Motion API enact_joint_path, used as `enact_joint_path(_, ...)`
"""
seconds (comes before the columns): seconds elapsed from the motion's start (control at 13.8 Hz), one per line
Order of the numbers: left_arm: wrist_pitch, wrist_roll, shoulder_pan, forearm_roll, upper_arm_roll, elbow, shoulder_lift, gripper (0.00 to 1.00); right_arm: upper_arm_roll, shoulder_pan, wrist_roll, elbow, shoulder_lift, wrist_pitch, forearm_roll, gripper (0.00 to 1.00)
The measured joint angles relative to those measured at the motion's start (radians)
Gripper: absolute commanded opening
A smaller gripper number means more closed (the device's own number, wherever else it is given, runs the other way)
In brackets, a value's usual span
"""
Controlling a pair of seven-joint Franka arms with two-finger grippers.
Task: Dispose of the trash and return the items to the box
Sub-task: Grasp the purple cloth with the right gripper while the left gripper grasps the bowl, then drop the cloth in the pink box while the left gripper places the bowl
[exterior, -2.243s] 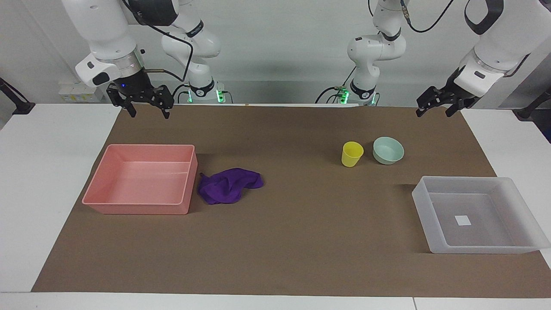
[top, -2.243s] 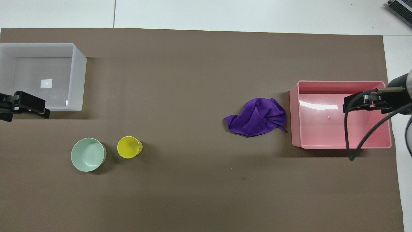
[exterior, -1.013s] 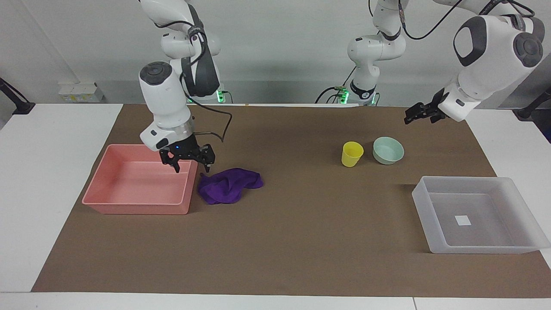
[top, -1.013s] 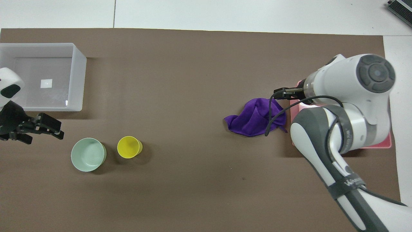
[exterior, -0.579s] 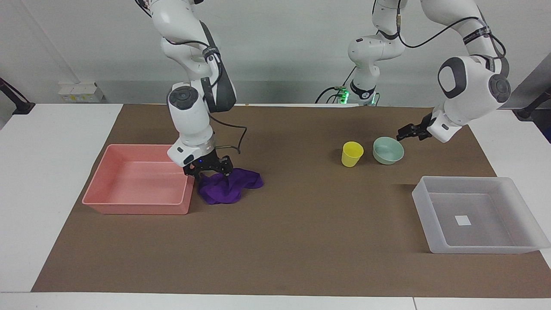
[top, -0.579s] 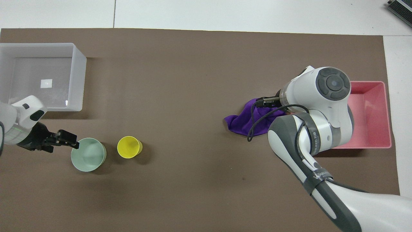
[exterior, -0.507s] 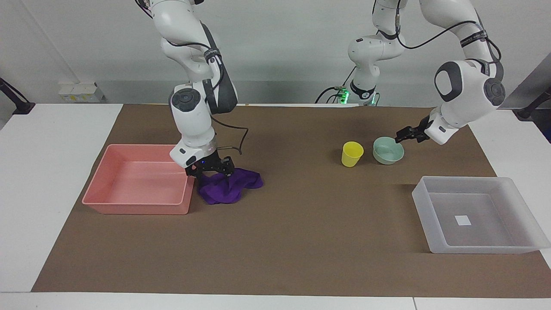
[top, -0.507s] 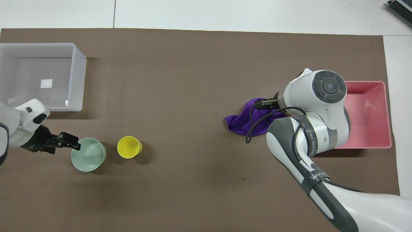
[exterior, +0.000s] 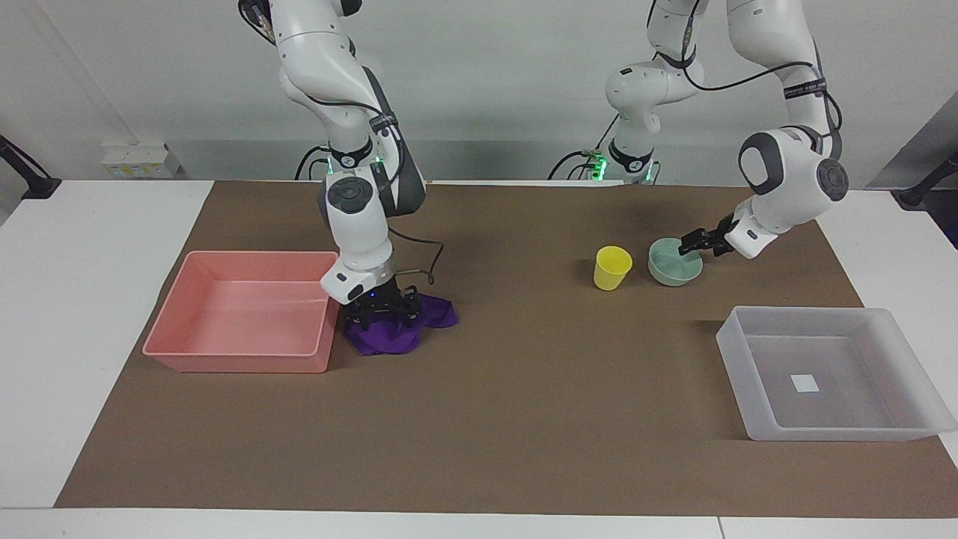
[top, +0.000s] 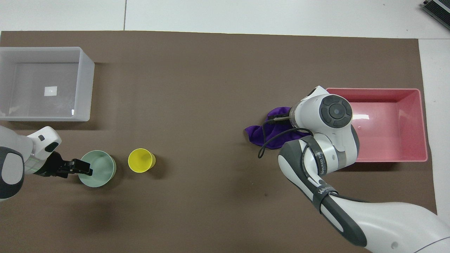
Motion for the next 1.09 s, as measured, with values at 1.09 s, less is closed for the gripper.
enact_joint_path(1.09, -0.489, 0.008, 0.074, -0.01, 0.01, 0.497, 0.129, 0.0, -0.015, -0.022, 0.038, 0.024, -0.199, -0.161, 0.0, 0.0)
